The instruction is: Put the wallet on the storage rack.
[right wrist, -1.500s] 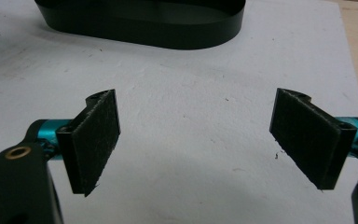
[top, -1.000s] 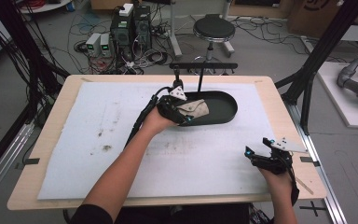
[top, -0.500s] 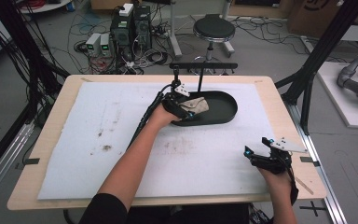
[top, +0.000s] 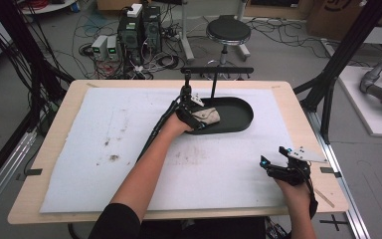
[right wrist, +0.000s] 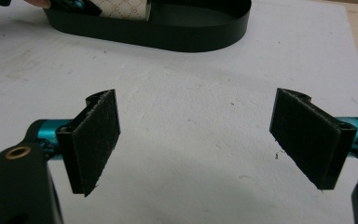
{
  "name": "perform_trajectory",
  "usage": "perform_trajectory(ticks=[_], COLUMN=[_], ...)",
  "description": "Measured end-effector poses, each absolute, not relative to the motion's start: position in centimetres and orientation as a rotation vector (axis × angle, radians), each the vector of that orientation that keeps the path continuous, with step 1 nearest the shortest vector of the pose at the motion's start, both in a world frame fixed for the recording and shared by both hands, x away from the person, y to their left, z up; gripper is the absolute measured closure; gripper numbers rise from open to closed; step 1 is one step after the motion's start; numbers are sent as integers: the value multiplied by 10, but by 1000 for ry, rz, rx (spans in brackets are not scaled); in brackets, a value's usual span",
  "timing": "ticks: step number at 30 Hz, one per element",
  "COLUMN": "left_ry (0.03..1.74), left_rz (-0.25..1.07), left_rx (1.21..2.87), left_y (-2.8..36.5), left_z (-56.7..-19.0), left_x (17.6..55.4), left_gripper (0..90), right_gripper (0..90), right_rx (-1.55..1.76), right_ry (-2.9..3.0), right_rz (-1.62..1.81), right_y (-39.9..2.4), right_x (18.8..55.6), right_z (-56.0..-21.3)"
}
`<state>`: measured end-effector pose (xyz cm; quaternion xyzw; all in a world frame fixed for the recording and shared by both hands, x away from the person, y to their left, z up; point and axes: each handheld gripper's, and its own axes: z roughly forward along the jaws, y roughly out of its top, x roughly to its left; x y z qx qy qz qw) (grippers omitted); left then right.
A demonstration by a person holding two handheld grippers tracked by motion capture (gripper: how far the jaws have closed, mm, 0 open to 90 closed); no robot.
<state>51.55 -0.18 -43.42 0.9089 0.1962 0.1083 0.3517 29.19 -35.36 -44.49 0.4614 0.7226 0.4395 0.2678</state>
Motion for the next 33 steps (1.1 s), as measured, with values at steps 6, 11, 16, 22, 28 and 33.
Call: perform_trajectory(ticks=[6,11,16,22,28,33], left_ry=[551,562,596,576,569,545], left_rz=[329,321,307,307,304,301], left_rx=[2342,2313,2275,2232,2187,2160], left_y=[-3,-1,6,19,36,51], left_z=[-428,-421,-411,-396,-384,-378], left_x=[514,511,508,498,485,470], left_gripper=[236,208,203,203,203,203], right_gripper=[164,164,164,164,164,164], right_rx=[1248,1249,1245,1249,1233,1221], right_ry=[1952,1951,1949,1950,1968,1980], right_rz=[1187,1187,1185,1184,1175,1170], right_y=[-353,-353,-354,-353,-347,-341], right_x=[291,291,291,291,292,294], right_z=[-445,-444,-444,-445,-444,-444])
